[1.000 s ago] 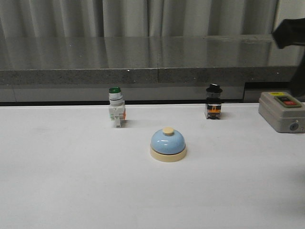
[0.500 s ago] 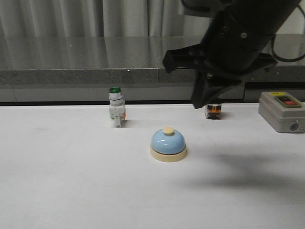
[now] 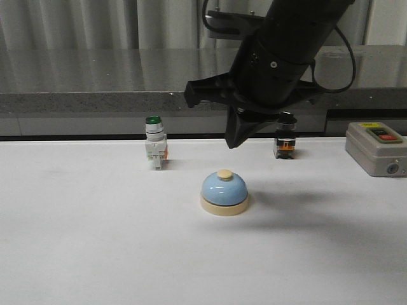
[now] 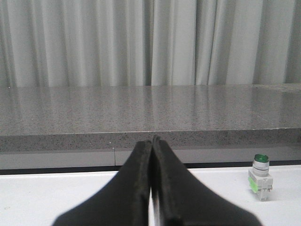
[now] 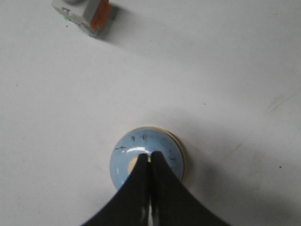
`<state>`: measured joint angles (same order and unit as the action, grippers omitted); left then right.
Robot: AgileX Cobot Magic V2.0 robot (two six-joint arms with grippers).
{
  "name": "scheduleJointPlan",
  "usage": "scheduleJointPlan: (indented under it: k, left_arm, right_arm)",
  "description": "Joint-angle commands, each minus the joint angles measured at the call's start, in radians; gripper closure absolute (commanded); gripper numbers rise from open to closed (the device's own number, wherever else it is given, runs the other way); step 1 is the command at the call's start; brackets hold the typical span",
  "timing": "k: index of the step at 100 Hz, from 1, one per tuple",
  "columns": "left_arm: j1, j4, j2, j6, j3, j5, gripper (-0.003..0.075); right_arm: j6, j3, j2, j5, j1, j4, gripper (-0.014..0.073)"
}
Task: Place and press bell with both arms
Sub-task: 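Move the closed right gripper above the bell's cream button, then press down on the bell button with the closed right gripper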
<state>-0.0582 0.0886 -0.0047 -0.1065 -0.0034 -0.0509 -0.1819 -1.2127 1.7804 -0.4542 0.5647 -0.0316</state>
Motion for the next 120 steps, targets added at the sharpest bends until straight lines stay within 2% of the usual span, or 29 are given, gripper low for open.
scheduleJointPlan:
  k: [1,81,120]
  left_arm:
    - [0.001,-0.007,-0.032,-0.009,0.056,-0.084,0.0741]
    - [0.001,-0.007,-0.032,-0.009,0.056,-0.084,0.0741]
    - [0.001,-0.007,-0.032,-0.009,0.056,-0.084,0.0741]
  right_arm:
    - [0.005,-0.037,-0.043,0.059,0.007,-0.005,0.0658]
    - [0.005,-0.037,0.063,0.044,0.017,-0.005,0.0658]
    - [0.005,-0.037,-0.017,0.043,0.011,-0.002,0.0658]
